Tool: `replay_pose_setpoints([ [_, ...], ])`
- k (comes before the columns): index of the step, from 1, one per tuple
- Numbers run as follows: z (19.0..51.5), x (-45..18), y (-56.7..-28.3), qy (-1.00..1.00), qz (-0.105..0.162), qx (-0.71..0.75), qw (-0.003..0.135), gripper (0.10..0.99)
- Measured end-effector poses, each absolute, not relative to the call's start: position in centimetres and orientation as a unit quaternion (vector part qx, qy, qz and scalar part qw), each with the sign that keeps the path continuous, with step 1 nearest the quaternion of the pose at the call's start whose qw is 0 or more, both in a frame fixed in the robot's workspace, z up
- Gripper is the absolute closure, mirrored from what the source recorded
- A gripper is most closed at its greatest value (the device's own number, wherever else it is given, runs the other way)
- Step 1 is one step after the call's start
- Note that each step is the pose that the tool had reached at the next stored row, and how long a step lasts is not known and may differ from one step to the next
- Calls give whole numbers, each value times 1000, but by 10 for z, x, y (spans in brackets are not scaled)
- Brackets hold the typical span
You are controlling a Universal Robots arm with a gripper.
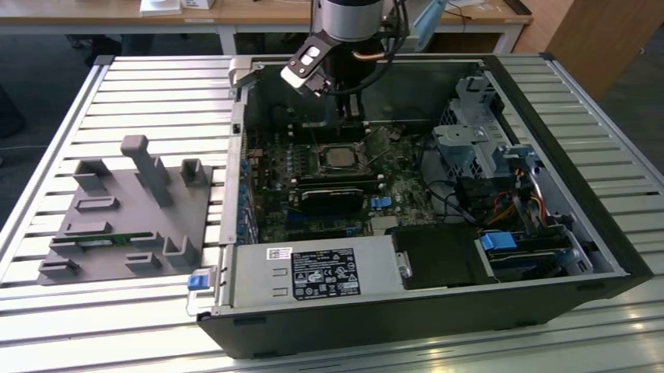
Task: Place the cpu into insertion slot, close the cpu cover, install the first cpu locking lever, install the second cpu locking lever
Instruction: 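Close the cpu cover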
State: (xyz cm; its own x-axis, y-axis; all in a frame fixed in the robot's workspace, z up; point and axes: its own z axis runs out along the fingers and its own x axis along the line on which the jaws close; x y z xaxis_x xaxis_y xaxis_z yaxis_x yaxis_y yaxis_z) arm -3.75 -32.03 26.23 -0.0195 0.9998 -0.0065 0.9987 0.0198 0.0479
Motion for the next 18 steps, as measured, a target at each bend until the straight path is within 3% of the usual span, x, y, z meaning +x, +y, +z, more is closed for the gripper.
replay_pose_setpoints([
  [18, 276, -35, -320, 714, 12, 700, 16, 980],
])
